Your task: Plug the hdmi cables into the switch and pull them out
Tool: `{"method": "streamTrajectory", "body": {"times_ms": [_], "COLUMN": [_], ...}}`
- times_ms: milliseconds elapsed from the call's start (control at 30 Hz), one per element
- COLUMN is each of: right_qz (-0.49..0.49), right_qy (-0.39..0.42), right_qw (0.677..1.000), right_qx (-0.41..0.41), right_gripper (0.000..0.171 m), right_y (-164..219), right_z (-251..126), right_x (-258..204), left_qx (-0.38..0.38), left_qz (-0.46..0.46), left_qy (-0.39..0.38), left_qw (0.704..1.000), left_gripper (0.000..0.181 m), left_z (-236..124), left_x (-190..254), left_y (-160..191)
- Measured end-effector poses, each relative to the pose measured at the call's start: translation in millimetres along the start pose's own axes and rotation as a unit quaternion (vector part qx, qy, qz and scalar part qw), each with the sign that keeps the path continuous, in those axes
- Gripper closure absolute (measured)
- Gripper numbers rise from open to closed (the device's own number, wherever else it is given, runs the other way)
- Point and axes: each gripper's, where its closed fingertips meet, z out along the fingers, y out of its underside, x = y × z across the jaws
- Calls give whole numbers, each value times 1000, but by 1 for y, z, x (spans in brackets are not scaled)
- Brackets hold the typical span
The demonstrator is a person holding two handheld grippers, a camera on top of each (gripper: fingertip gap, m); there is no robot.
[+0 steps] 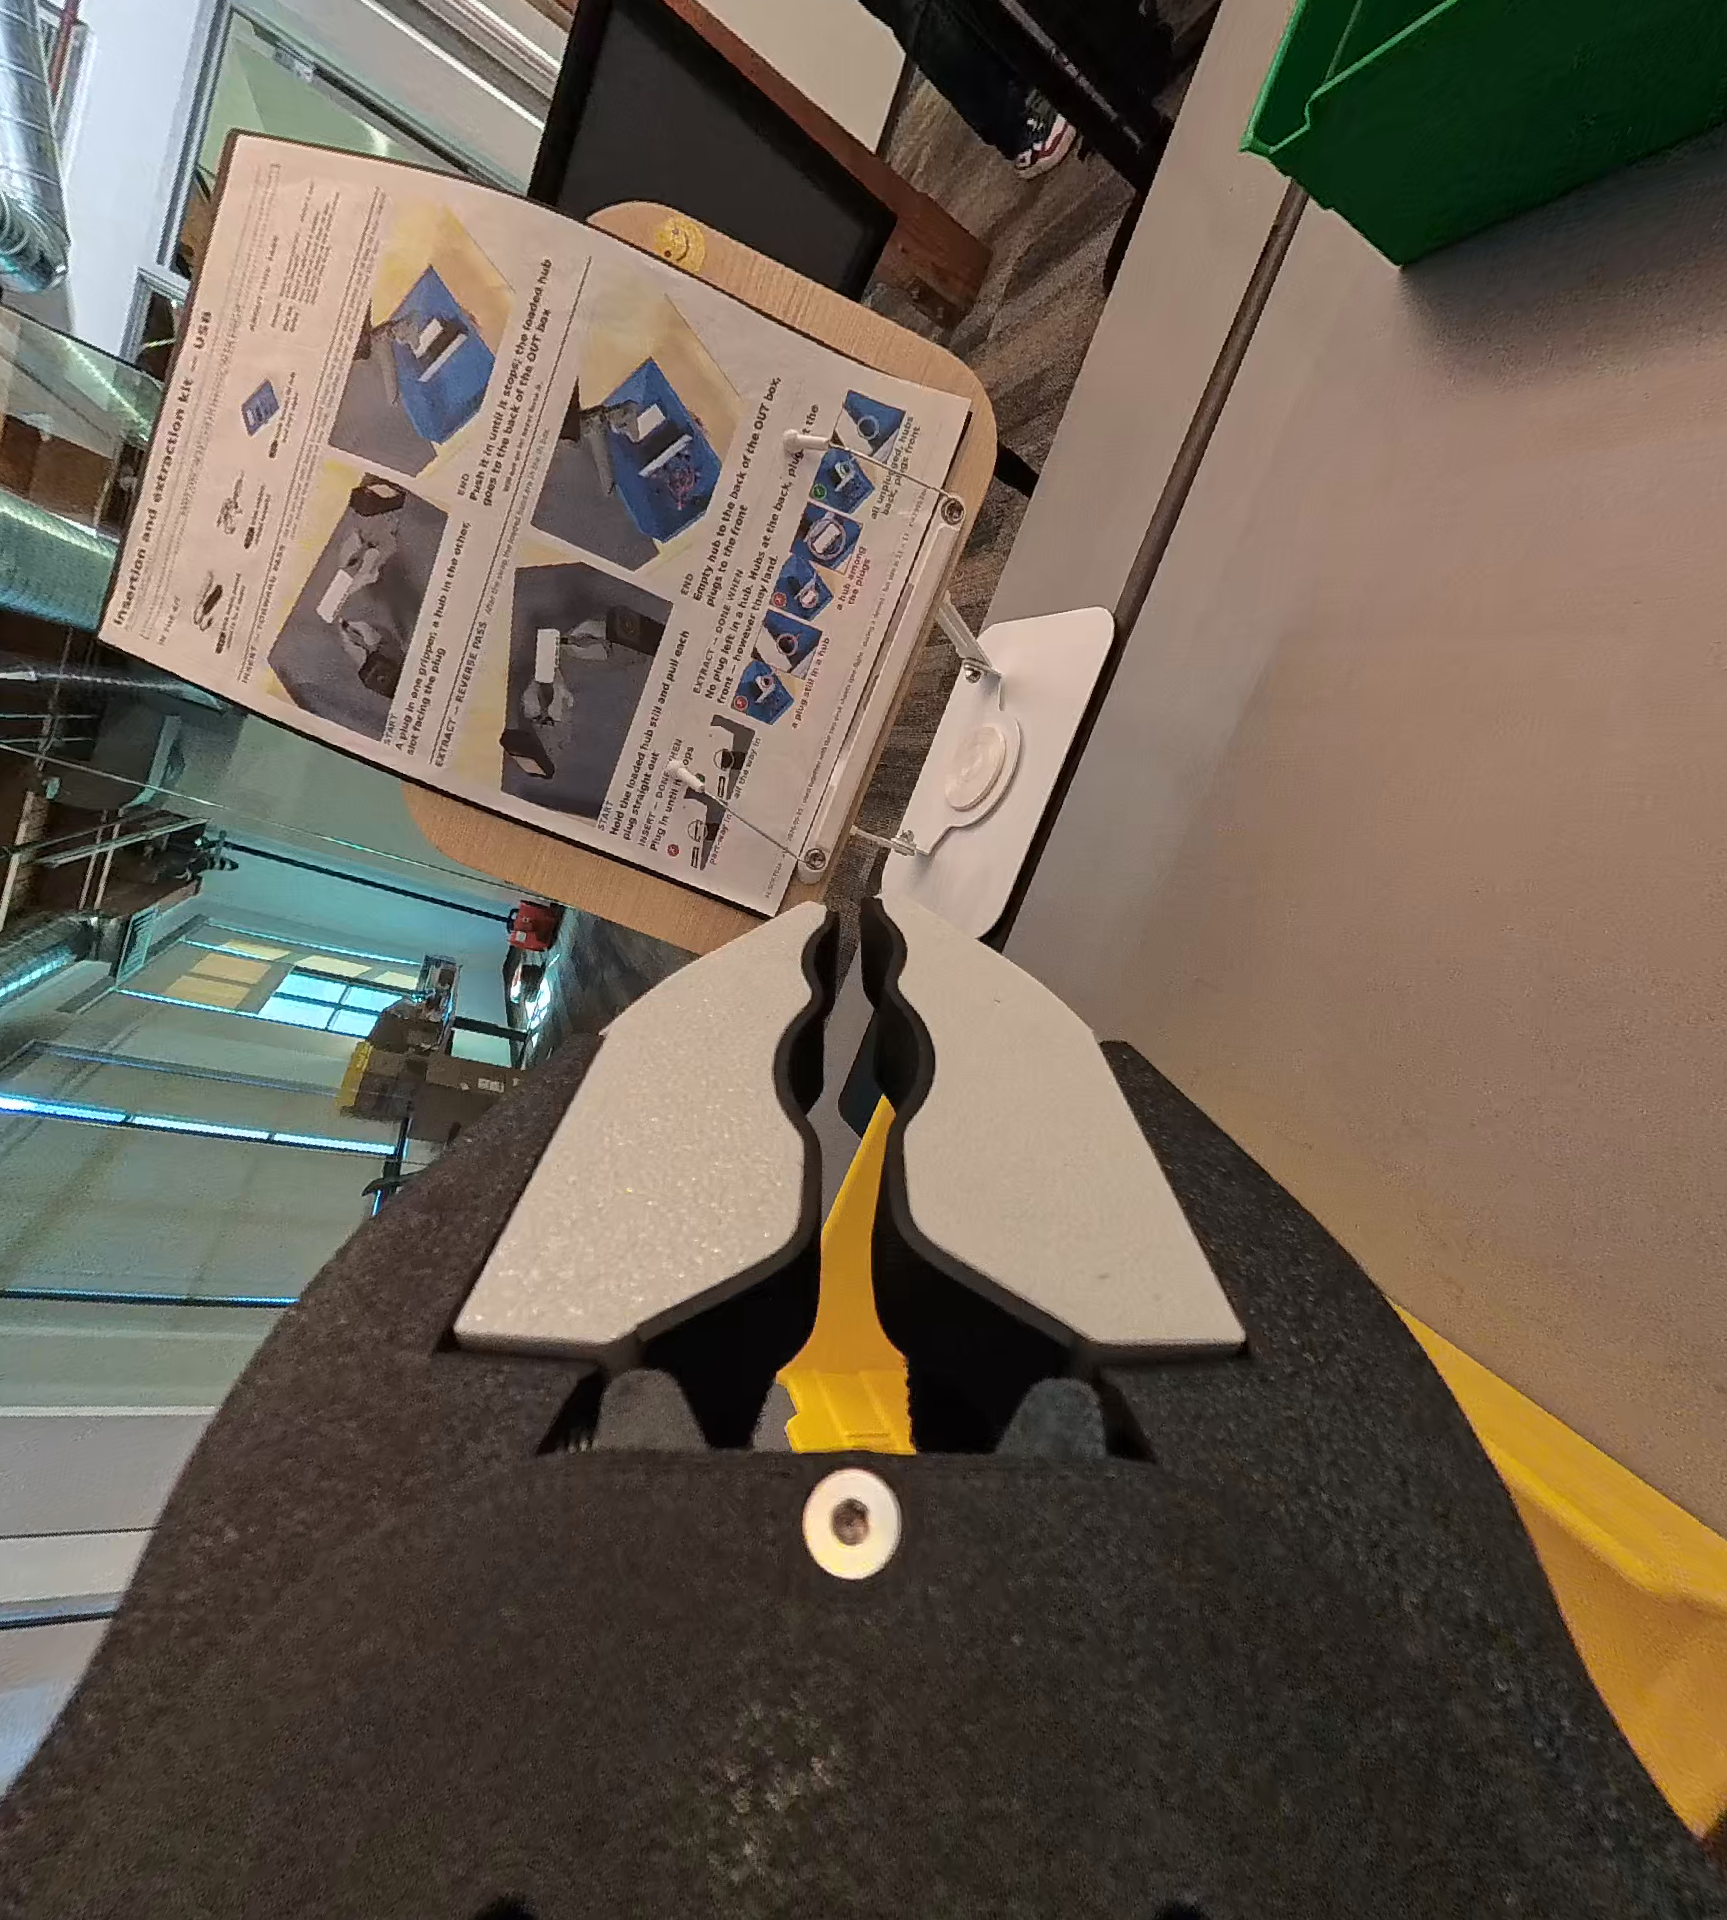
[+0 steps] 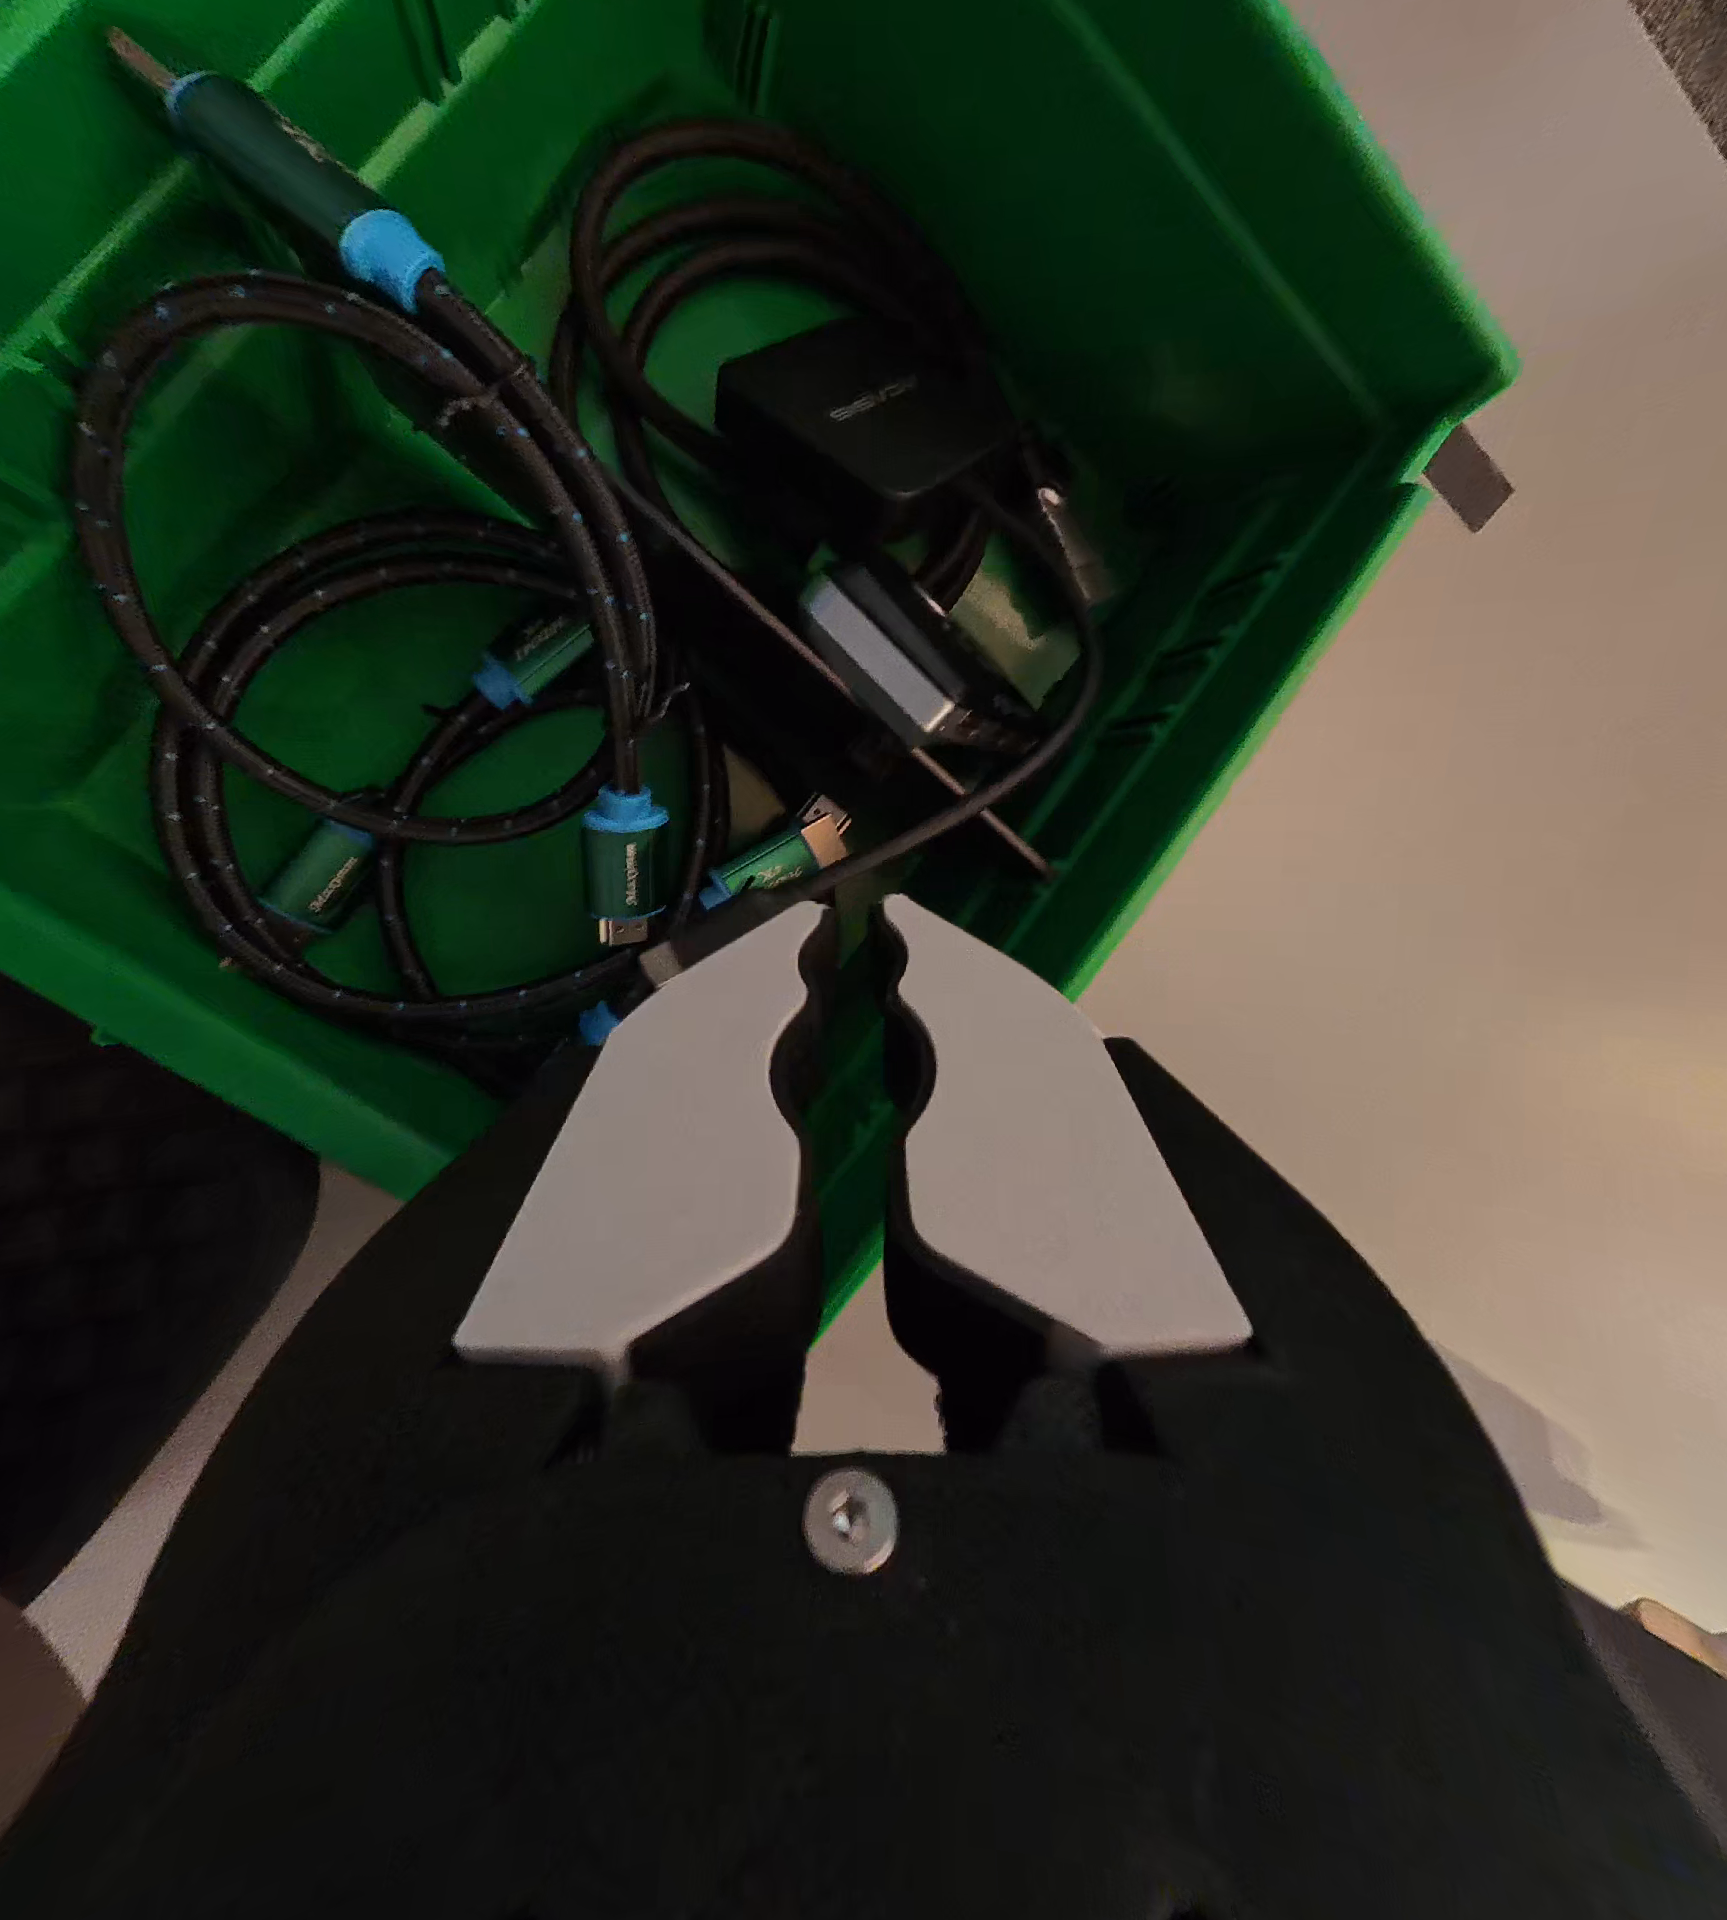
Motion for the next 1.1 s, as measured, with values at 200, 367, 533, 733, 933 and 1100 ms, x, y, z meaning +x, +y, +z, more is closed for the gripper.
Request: {"method": "streamTrajectory", "body": {"times_ms": [200, 367, 533, 733, 933, 1100], "right_qz": [8, -1, -34, -17, 36, 146], "right_qy": [-62, -79, -75, -55, -84, -174], "right_qw": [992, 994, 996, 998, 996, 974], "right_qx": [-109, -78, -25, 19, 10, -4], "right_gripper": [168, 168, 168, 168, 168, 168], "right_y": [29, 7, -21, -48, -63, -64], "right_z": [14, 28, 35, 40, 63, 47], "right_x": [-27, -30, -31, -23, -26, -38], "left_qx": [3, 8, 13, 15, 0, -18], "left_qz": [8, 5, 3, 6, 10, -20], "left_qy": [-1, -8, -13, -13, -16, -37], "left_qw": [1000, 1000, 1000, 1000, 1000, 999], "left_gripper": [178, 178, 179, 179, 181, 181], "left_z": [-1, -6, -8, -8, -3, -10], "left_x": [1, -2, -5, -4, -4, -23], "left_y": [-4, -6, -8, -10, -3, 17]}}
